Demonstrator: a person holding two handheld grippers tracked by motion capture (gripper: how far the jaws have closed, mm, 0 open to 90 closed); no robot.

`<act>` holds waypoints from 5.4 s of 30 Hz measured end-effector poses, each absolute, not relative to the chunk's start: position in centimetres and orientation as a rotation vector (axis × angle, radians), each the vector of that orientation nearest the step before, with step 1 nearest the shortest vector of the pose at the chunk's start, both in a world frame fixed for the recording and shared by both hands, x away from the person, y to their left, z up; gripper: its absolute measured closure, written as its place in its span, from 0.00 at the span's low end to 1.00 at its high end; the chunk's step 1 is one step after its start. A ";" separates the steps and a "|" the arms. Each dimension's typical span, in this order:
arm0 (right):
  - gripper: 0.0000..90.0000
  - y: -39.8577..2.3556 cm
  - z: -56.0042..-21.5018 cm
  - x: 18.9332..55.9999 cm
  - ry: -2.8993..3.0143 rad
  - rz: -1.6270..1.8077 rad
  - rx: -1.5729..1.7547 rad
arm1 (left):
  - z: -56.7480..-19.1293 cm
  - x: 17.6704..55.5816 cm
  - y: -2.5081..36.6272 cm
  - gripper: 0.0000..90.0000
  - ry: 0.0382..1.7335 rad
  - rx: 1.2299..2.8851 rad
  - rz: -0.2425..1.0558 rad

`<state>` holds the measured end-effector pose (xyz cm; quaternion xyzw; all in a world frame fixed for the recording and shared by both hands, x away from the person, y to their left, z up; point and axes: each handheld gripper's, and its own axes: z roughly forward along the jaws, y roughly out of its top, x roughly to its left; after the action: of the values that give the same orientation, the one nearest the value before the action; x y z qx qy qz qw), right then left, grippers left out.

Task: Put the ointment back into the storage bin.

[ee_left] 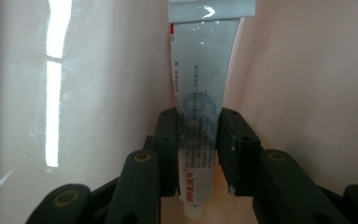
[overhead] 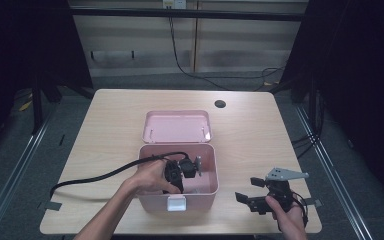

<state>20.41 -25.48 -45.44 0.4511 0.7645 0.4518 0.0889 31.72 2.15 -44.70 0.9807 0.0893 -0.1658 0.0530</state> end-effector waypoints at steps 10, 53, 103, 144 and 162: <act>0.15 -25.5 -45.5 20.4 2.277 1.340 1.344 | -45.2 31.7 1.9 0.78 0.275 3.008 -0.499; 0.15 -25.5 -45.5 20.4 2.279 1.340 1.352 | -40.1 32.1 3.7 0.58 0.315 2.842 -0.445; 0.15 -25.4 -45.5 20.4 2.279 1.339 1.353 | -32.1 31.0 11.6 0.44 0.312 2.681 -0.242; 0.15 -25.4 -45.6 20.5 2.265 1.330 1.361 | -34.3 29.5 23.8 0.44 0.643 2.403 -0.061; 0.16 -25.2 -45.9 20.6 2.242 1.306 1.374 | -39.5 28.4 26.9 0.42 0.853 2.265 0.031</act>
<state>20.57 -25.21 -45.95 0.4655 0.7596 0.4425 0.1026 28.40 26.88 -39.54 0.8755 0.3299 0.0121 0.3528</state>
